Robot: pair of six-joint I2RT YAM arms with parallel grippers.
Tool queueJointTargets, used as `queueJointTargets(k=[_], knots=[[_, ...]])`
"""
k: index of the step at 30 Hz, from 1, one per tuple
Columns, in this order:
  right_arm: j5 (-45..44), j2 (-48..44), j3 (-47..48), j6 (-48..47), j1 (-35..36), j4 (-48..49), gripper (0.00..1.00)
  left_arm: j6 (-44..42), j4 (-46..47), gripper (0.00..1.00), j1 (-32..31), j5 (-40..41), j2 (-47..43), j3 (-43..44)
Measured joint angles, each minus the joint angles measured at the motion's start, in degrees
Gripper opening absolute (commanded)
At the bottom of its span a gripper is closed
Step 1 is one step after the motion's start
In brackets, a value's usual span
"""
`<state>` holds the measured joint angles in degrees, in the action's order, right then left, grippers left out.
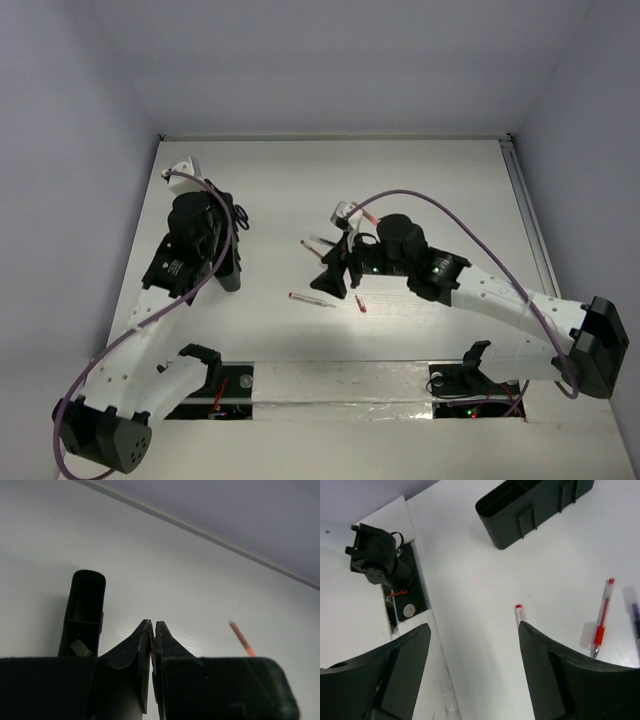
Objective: Sort the stationery into containers
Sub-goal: Place the scissors in the storage box.
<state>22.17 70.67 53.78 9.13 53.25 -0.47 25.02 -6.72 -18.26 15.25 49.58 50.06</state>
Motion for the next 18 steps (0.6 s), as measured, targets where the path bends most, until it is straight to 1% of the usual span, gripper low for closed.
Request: queueJointTargets(k=[1,4,7,8,9,13,18], knots=[[-0.2,-1.7,-2.2,0.6,0.0,0.2,0.88,0.2,1.1,0.0,0.0,1.3,1.8,0.0],[-0.7,-6.1,-7.5,2.6,0.0,0.7,0.92,0.5,4.5,0.0,0.5,4.5,7.1,0.2],[-1.9,-9.4,-11.0,3.8,0.0,1.6,0.92,0.1,6.2,0.0,1.8,5.8,12.7,2.0],[-2.5,-10.4,-12.0,4.2,0.0,1.6,0.94,-0.6,6.9,0.0,2.3,5.9,14.2,2.8],[-3.1,-11.8,-13.4,4.4,0.0,2.0,1.0,-1.5,7.8,0.0,2.7,6.1,15.7,3.6],[-5.4,-16.1,-17.2,5.5,0.0,2.5,1.0,-5.1,11.0,0.0,5.8,5.2,18.6,5.2],[-7.8,-19.7,-19.9,6.6,0.0,4.3,0.98,-9.4,14.9,0.0,10.0,3.8,21.6,5.4]])
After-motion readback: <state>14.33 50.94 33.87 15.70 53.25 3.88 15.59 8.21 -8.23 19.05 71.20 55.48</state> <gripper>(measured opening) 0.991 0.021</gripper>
